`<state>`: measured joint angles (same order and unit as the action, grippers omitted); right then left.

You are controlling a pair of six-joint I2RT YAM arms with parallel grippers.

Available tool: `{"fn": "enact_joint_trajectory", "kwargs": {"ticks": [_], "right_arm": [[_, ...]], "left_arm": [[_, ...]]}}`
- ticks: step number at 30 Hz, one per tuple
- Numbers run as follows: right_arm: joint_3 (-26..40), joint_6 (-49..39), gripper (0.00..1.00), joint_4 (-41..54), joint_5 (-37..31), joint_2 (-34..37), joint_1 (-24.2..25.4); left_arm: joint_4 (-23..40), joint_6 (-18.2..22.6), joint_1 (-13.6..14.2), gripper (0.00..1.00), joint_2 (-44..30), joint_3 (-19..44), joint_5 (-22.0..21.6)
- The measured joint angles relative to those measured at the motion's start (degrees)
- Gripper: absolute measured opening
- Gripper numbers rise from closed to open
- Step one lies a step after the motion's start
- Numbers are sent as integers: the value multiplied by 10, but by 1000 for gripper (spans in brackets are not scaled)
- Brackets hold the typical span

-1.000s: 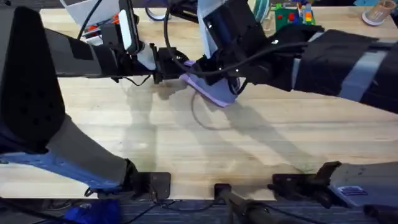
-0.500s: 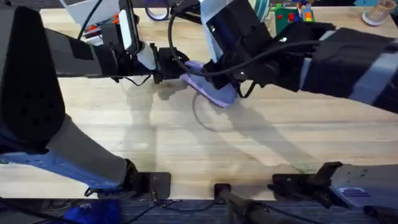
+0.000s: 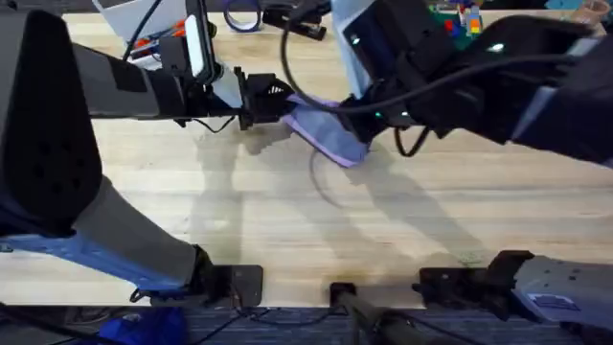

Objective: Unzip the bag, pick up the pens from the table one at a time and place them inside, then zip the bag closed.

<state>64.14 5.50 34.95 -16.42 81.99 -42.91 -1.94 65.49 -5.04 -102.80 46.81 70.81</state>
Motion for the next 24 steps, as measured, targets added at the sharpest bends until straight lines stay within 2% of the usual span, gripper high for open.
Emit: {"fn": "enact_joint_trajectory", "kwargs": {"ticks": [8, 19, 24], "right_arm": [[0, 0, 32, 75, -18, -22, 22], [0, 3, 31, 95, -18, -24, 23], [0, 8, 31, 98, -18, -65, 23]], "left_arm": [[0, 0, -1, 43, 0, 0, -10], [0, 0, -1, 43, 0, 0, -10], [0, 0, -1, 43, 0, 0, -10]]}}
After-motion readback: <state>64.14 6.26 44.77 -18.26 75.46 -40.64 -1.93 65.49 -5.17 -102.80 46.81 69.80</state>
